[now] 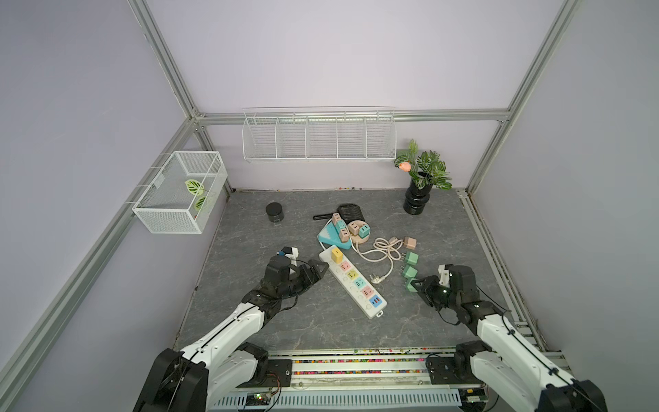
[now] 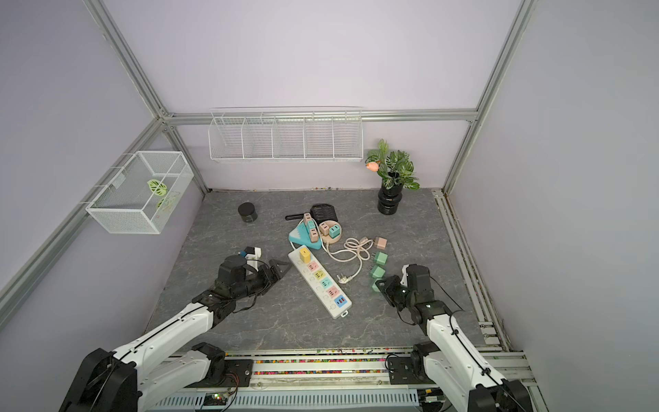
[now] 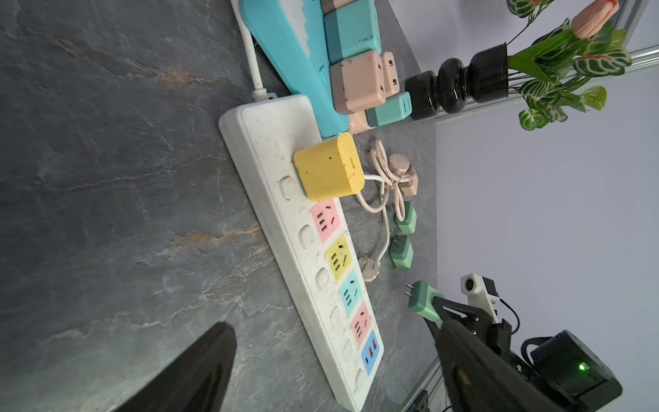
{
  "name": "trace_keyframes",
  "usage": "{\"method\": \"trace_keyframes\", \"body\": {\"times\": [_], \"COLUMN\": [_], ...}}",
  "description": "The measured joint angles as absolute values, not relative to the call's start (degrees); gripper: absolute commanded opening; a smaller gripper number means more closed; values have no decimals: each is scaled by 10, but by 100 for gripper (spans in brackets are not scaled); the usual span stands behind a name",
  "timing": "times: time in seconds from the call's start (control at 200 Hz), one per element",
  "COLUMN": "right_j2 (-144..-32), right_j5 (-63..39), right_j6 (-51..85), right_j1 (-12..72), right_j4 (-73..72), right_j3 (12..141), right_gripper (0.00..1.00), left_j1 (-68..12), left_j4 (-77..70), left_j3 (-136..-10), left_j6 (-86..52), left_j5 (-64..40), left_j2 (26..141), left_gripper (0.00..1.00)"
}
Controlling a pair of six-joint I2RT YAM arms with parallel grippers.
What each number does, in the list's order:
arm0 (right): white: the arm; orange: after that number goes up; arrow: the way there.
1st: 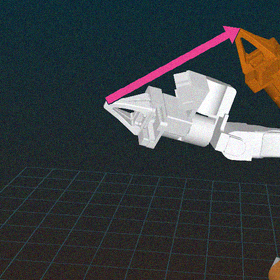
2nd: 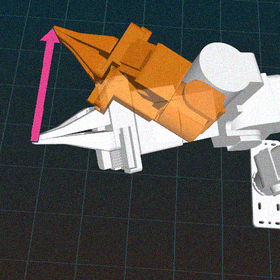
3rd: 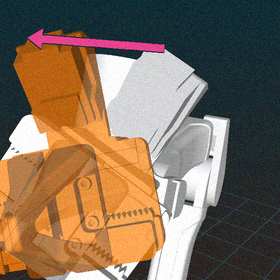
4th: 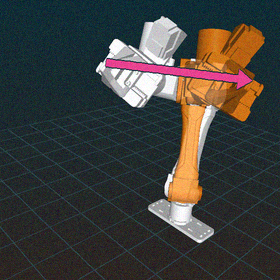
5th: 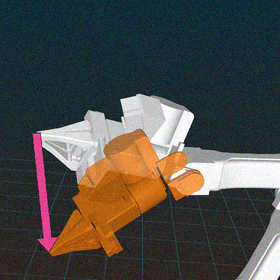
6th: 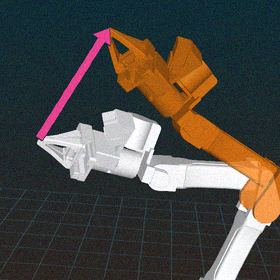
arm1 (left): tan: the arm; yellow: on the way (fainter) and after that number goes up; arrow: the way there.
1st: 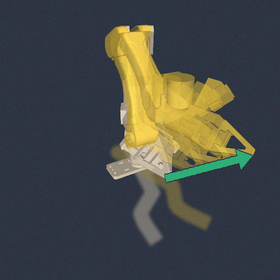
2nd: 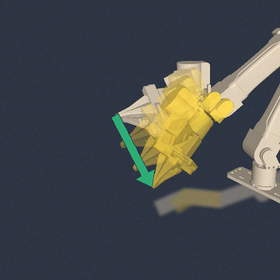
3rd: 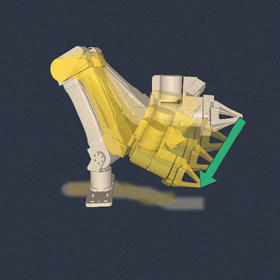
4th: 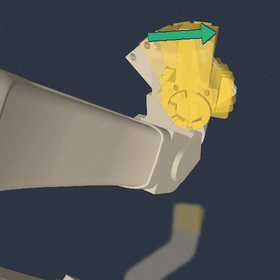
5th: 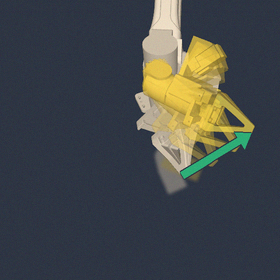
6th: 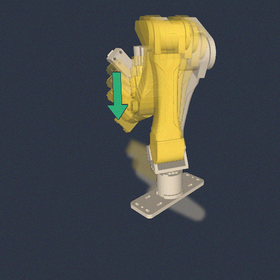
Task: Pull the plug off the socket
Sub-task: Place the plug at the center of the board.
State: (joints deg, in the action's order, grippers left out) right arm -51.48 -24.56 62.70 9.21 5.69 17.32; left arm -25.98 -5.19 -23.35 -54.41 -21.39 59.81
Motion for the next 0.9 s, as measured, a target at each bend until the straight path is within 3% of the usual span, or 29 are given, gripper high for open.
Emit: {"method": "trace_keyframes", "body": {"times": [0.29, 0.455, 0.57, 0.9], "right_j2": [-651, -684, -678, -543], "right_j5": [-303, -304, -288, -232], "right_j6": [628, 609, 585, 509], "right_j1": [90, 90, 90, 90], "right_j4": [-9, -9, 37, 176], "right_j3": [194, 209, 227, 269], "right_gripper": [32, 53, 61, 59], "left_j1": [-260, -260, -260, -260], "left_j4": [-53, -52, -51, -46], "left_j3": [-234, -234, -233, -230], "left_j6": [-550, -553, -553, -563], "left_j5": [-213, -208, -204, -193], "left_j2": [603, 595, 580, 562], "left_gripper": [93, 93, 93, 89]}}
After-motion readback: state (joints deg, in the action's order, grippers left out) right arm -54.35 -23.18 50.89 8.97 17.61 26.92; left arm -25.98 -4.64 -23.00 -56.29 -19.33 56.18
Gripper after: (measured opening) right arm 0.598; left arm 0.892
